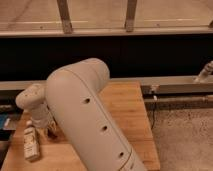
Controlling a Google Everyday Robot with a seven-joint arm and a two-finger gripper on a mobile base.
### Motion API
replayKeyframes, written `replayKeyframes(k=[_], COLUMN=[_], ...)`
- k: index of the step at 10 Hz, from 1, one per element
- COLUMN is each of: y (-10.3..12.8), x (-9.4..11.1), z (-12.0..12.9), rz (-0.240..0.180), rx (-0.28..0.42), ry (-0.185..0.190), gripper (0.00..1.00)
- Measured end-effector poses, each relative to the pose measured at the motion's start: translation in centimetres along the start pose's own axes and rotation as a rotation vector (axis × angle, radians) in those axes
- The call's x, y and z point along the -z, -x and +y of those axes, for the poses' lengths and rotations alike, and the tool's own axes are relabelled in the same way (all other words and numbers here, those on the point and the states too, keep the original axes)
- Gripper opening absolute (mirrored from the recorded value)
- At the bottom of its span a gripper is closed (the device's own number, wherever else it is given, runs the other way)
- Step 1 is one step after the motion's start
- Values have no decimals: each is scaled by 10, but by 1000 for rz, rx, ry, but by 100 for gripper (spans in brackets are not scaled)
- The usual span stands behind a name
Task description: Place the pepper on the white sponge
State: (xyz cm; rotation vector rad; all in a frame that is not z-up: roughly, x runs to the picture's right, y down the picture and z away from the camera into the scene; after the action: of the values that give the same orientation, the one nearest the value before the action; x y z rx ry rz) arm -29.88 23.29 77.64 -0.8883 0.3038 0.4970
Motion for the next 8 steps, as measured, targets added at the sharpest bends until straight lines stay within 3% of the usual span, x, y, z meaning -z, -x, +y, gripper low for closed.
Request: replayKeyframes(k=[4, 8], y=[-51, -125], x=[33, 39], z=[-32, -64], rz=[-95, -142], rx=[-106, -250], ry=[3, 31], gripper=[0, 0])
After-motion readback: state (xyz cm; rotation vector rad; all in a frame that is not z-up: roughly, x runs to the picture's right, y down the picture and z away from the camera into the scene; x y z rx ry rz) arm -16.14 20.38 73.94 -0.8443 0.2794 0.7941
